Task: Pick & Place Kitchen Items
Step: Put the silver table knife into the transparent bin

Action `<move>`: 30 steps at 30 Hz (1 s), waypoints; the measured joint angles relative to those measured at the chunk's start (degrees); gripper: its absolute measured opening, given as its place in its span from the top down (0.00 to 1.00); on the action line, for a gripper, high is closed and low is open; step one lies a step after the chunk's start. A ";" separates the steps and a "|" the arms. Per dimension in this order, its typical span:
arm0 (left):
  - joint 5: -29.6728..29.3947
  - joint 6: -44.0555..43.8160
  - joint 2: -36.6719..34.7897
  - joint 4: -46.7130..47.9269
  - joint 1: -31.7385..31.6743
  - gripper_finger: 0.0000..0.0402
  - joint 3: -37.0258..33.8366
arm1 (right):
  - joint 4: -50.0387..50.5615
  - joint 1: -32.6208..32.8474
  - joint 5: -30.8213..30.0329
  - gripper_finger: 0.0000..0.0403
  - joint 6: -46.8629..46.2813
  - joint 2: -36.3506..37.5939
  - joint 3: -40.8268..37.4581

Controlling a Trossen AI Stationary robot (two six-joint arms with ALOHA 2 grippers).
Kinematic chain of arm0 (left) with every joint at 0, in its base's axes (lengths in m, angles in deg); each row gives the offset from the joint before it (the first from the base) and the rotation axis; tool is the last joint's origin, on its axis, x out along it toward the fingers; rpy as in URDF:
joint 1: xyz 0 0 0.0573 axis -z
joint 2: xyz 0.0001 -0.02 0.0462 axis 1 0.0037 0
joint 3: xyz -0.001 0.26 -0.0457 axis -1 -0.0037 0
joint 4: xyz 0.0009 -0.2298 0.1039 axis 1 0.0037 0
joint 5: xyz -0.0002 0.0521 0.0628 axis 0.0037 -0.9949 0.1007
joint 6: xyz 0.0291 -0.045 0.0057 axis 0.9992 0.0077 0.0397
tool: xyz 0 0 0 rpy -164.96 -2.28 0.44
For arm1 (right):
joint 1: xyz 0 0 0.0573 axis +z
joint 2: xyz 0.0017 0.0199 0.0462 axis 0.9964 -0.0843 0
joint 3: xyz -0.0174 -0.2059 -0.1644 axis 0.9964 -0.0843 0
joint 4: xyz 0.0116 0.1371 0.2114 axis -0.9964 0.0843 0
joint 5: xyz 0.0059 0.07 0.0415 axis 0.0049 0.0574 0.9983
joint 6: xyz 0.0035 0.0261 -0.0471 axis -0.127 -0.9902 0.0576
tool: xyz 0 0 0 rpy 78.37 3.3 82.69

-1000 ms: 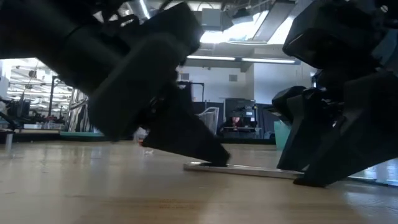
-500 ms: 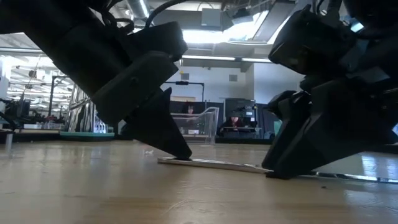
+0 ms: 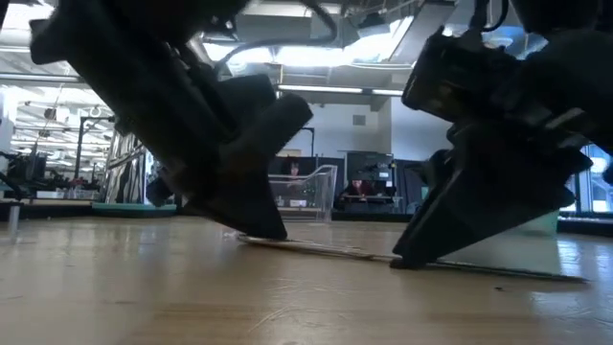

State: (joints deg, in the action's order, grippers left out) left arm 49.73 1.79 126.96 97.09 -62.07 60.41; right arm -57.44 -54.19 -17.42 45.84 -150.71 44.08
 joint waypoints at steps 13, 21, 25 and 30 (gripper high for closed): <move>3.33 -5.71 -0.26 0.99 -2.16 0.92 -0.05 | -0.17 -1.61 2.44 0.64 -2.41 0.00 0.00; -0.25 -6.56 -0.03 0.28 -1.51 0.92 -0.08 | -0.17 -0.74 3.88 0.64 2.06 0.02 0.00; -10.36 0.93 0.59 -1.61 0.55 0.92 -0.69 | -0.09 -0.67 3.11 0.64 0.99 0.02 0.19; -21.45 10.88 -2.28 0.10 1.92 0.92 -1.10 | 2.08 -0.65 2.21 0.64 1.81 0.02 1.29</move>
State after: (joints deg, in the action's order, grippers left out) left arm 28.28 12.67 124.69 97.19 -60.15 59.31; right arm -55.35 -54.84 -15.20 47.65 -150.68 45.37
